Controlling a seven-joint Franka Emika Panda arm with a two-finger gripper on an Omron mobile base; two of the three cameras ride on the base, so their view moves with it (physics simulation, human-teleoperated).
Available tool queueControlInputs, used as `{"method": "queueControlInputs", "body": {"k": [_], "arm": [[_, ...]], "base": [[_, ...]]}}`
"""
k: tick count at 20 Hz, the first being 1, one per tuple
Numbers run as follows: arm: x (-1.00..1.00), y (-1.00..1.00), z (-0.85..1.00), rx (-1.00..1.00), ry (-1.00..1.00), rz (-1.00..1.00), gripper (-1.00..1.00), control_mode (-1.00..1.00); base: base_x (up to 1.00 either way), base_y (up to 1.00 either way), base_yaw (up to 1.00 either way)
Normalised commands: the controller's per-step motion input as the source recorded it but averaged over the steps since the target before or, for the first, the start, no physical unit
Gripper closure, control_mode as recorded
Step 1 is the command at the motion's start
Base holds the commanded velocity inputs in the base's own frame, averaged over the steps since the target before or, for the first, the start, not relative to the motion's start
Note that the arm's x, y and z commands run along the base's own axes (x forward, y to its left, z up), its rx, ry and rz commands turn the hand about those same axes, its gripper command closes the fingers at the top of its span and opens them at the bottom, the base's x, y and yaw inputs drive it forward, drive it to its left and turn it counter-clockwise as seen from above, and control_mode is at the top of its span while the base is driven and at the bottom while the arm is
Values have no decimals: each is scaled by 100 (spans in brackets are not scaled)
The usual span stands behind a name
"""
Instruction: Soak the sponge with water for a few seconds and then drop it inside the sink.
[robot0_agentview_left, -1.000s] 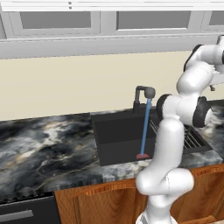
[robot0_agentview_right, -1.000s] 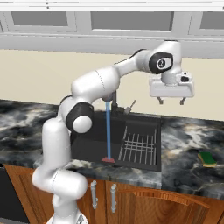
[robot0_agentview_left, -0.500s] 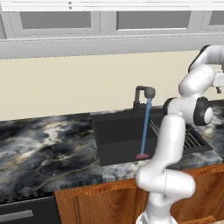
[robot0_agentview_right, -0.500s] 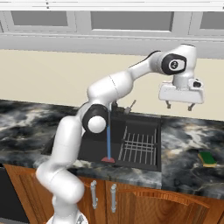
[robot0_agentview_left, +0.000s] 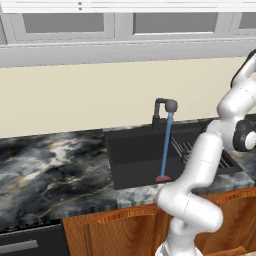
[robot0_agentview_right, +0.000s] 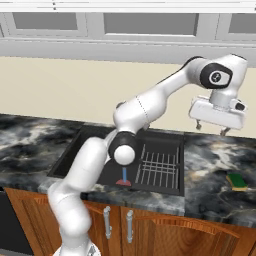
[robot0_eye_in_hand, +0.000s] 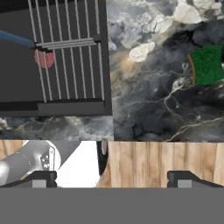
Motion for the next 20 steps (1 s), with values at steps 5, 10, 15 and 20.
{"method": "queueControlInputs", "body": {"k": [5, 10, 15, 20], "arm": [[-37, -1, -3, 14, -10, 8, -100, -100], [-2, 0, -35, 3, -17, 3, -100, -100], [0, 0, -60, 0, -31, 1, -100, -100], [0, 0, -76, -2, -34, 0, -100, -100]], "base": [[0, 0, 0], [0, 0, 0], [0, 0, 0], [0, 0, 0]]}}
